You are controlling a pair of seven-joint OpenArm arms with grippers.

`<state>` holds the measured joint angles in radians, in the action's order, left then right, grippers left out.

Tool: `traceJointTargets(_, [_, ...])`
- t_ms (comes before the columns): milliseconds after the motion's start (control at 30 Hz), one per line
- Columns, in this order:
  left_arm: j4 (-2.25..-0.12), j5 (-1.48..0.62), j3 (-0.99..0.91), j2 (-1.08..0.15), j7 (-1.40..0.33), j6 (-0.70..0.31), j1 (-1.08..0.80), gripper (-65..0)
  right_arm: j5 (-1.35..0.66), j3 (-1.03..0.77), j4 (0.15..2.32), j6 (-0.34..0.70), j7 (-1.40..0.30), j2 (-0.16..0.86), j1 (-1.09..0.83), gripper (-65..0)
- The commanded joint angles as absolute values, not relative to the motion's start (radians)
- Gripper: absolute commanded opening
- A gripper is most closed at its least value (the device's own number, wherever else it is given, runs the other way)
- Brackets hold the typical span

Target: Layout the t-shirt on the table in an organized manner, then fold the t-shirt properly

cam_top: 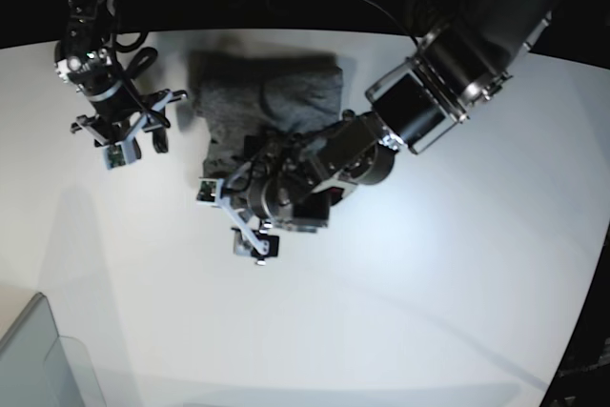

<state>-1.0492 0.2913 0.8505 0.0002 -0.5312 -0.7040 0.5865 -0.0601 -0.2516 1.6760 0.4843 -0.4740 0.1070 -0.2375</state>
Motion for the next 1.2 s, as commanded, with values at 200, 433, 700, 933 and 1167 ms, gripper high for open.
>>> traceJointTargets(200, [-1.241,0.401,0.57,0.007,-0.539,-0.698,0.596,0.0,-0.071,-0.255,1.698,0.487,-0.452,0.113,-0.242,-37.6])
traceJointTargets(433, [-1.503,0.4,0.311,-0.001,-0.542,-0.698,0.466,0.0,-0.071,-0.257,1.699,0.487,-0.449,0.113,-0.26,-37.6])
traceJointTargets(700, [-1.824,0.366,-0.205,0.016,-0.542,-0.698,0.108,0.0,-0.065,-0.483,1.774,0.484,-0.449,0.005,-0.302,-37.3])
traceJointTargets(933, [-1.969,0.108,-0.564,0.007,-0.611,-0.698,-0.186,-0.5,-0.071,-0.785,1.906,0.484,-0.449,-0.157,-0.34,-37.6])
traceJointTargets(1167, [-2.017,-0.085,-0.771,0.016,-0.733,-0.698,-0.43,-36.1,-0.073,-1.04,1.871,0.489,-0.456,-0.157,-0.36,-37.7])
